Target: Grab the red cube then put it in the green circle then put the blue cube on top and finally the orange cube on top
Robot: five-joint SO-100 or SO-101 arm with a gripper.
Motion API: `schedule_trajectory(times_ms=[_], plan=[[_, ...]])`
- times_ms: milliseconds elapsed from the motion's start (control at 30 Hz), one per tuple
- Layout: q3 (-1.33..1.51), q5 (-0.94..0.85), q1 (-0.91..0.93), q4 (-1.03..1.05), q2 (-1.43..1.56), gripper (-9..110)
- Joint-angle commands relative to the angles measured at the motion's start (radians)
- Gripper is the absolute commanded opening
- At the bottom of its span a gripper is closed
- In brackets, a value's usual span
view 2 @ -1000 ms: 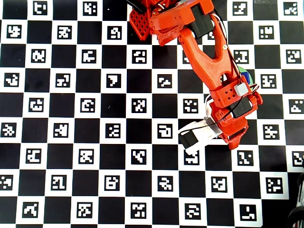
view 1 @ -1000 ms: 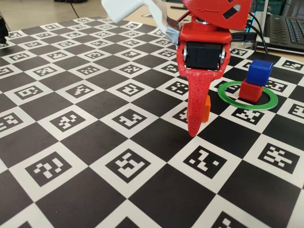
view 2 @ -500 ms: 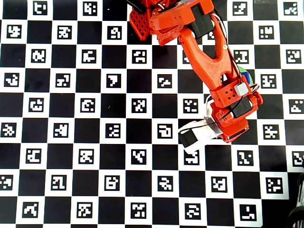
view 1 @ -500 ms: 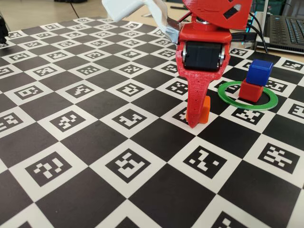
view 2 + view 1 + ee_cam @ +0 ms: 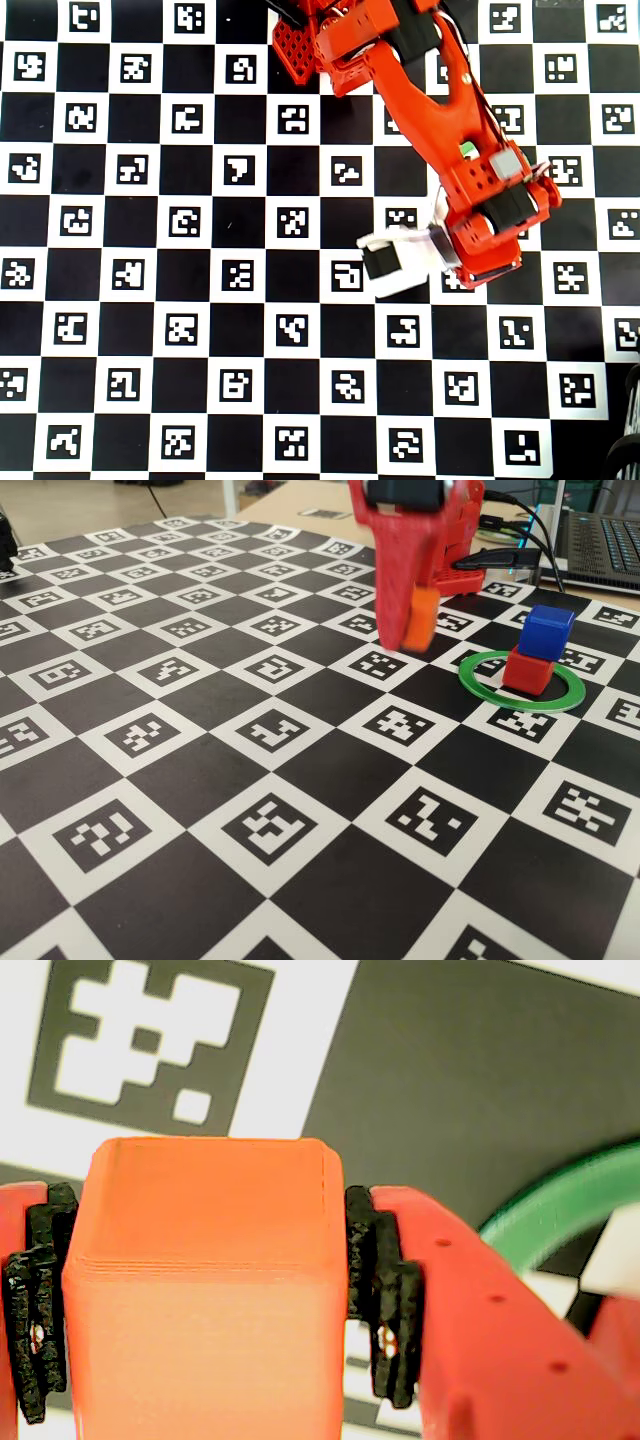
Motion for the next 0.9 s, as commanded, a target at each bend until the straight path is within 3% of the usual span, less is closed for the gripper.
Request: schedule_trajectory(times_ms=[0,300,867], plan=[[-0.067,0.069,0.029,0.08,0.204,8],[0.083,0.164,0.035,0.166,0.448,7],[0.127,0.489,-0.325,0.192,0.465,5]])
